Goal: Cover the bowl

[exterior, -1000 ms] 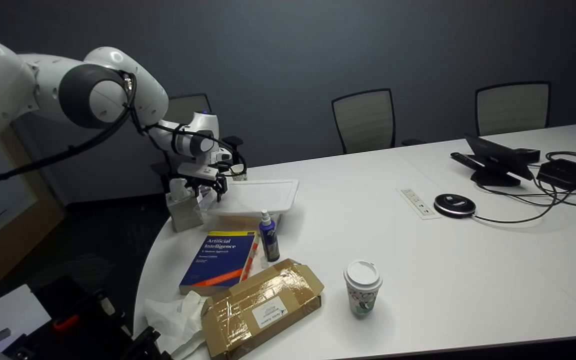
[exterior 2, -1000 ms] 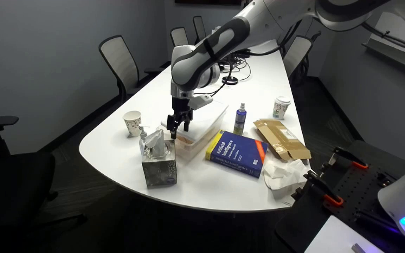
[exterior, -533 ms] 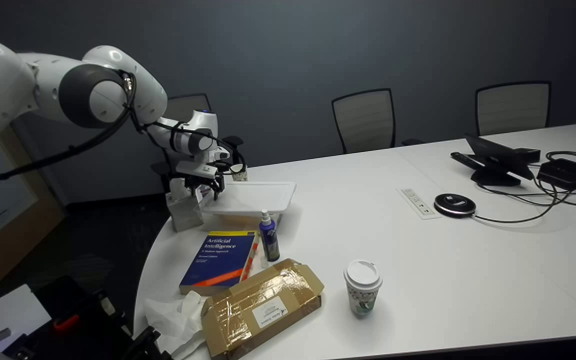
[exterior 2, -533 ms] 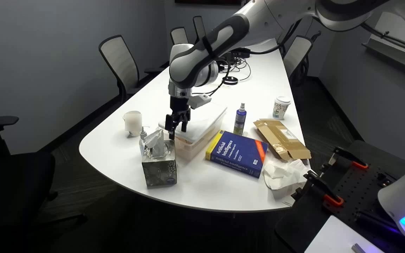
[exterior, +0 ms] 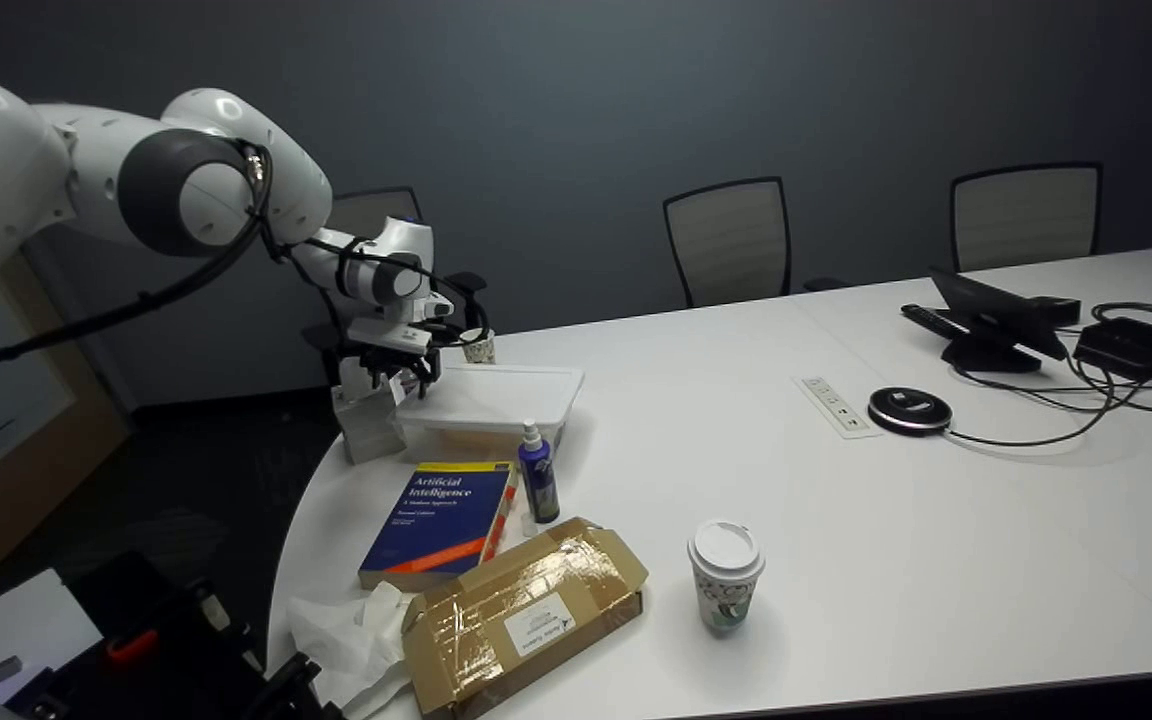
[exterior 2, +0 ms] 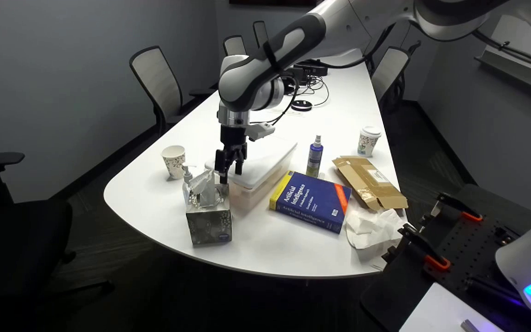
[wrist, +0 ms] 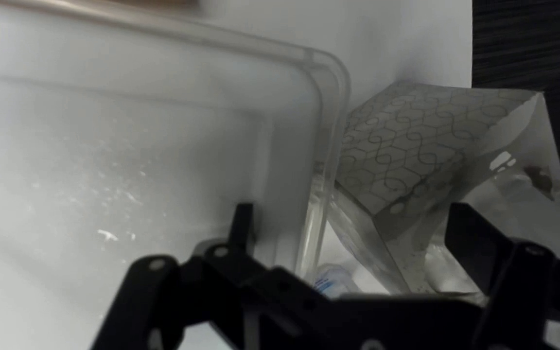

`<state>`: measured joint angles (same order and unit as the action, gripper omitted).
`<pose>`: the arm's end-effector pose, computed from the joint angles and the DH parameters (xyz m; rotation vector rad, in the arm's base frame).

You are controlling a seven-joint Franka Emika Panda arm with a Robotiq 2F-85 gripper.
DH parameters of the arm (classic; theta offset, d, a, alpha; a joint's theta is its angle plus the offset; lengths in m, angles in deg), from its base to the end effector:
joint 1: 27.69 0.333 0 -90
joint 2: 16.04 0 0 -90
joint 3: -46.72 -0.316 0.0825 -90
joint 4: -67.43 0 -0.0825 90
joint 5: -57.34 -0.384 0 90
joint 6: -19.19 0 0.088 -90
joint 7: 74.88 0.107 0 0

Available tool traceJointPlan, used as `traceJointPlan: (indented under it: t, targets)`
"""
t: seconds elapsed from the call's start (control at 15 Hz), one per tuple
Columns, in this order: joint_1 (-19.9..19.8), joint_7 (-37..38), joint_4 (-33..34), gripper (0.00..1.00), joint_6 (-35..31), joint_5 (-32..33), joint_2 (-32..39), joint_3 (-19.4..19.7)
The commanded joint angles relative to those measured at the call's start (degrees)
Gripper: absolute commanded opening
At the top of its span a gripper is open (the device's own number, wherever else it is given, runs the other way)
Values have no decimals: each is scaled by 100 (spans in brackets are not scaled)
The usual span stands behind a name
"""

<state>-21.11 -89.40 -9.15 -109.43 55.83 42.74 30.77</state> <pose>0.6819 0.2385 0.1135 -2.7884 -0.7265 0.1491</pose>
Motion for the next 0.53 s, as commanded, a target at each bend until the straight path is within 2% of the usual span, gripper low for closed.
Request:
traceJointPlan:
  t: [0.0,0.47]
  targets:
    - [-31,-237,24,100,357,-187,-123,-70]
    - [-10,-406,121,100,694,-313,-101,-123]
